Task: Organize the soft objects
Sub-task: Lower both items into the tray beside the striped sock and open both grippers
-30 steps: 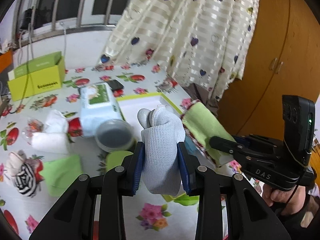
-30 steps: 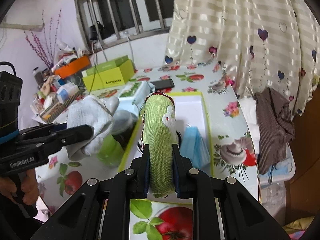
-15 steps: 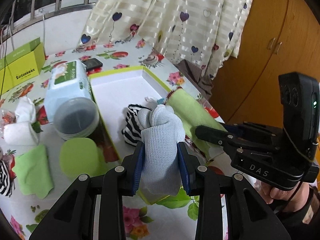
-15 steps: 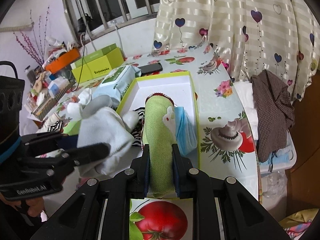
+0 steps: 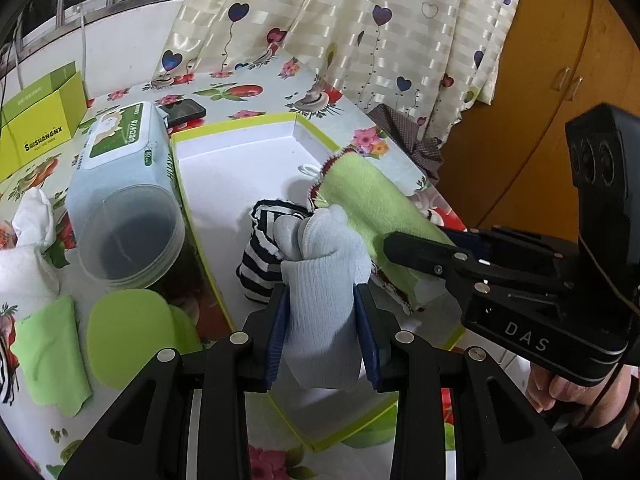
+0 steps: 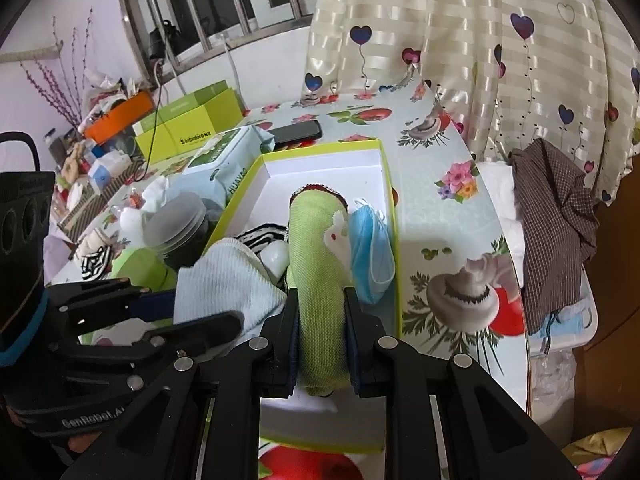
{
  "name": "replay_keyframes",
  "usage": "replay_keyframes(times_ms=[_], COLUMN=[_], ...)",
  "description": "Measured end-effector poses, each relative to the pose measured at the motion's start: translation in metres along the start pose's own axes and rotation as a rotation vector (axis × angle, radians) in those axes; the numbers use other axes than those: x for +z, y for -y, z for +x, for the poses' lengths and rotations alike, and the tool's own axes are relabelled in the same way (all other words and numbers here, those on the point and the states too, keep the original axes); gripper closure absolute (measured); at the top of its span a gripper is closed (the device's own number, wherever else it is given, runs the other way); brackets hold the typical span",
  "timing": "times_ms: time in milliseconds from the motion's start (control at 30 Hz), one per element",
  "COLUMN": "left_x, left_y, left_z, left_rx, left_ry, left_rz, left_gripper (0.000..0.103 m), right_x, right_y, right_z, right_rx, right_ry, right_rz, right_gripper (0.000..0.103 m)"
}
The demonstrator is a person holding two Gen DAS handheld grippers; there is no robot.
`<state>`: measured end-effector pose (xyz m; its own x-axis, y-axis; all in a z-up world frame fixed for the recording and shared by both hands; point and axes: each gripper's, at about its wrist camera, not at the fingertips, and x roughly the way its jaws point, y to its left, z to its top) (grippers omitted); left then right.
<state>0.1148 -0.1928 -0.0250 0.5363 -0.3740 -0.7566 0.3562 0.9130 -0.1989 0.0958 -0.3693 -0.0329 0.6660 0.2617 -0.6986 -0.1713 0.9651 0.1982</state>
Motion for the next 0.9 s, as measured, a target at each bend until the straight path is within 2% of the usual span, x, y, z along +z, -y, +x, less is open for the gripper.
replay_keyframes(times_ms=[233, 300, 500, 900], left_x=[0.000, 0.000, -0.001, -0.003], left_y=[0.003, 0.004, 0.005, 0.006], left_z=[0.008, 0.007, 0.001, -0.031], left_rx=[0.008, 0.007, 0.003, -0.034], left_ry=[-0.014, -0.013, 0.003, 0.070], left_rz=[0.009, 0.011, 0.006, -0.001], left_gripper=[0.069, 0.069, 0.065, 0.065], right_x=[-0.001, -0.001, 0.000, -0.002], right_y=[0.001, 0.000, -0.002, -0.011], right_z=[0.000, -0.003, -0.018, -0.050], right_rx=[0.007, 0.004, -0.019, -0.049], right_ry=[-0.009, -0.003, 0.032, 0.089], right_rz=[-0.004, -0.005, -0.009, 0.000], right_gripper=[0.078, 0.069, 0.058, 0.058])
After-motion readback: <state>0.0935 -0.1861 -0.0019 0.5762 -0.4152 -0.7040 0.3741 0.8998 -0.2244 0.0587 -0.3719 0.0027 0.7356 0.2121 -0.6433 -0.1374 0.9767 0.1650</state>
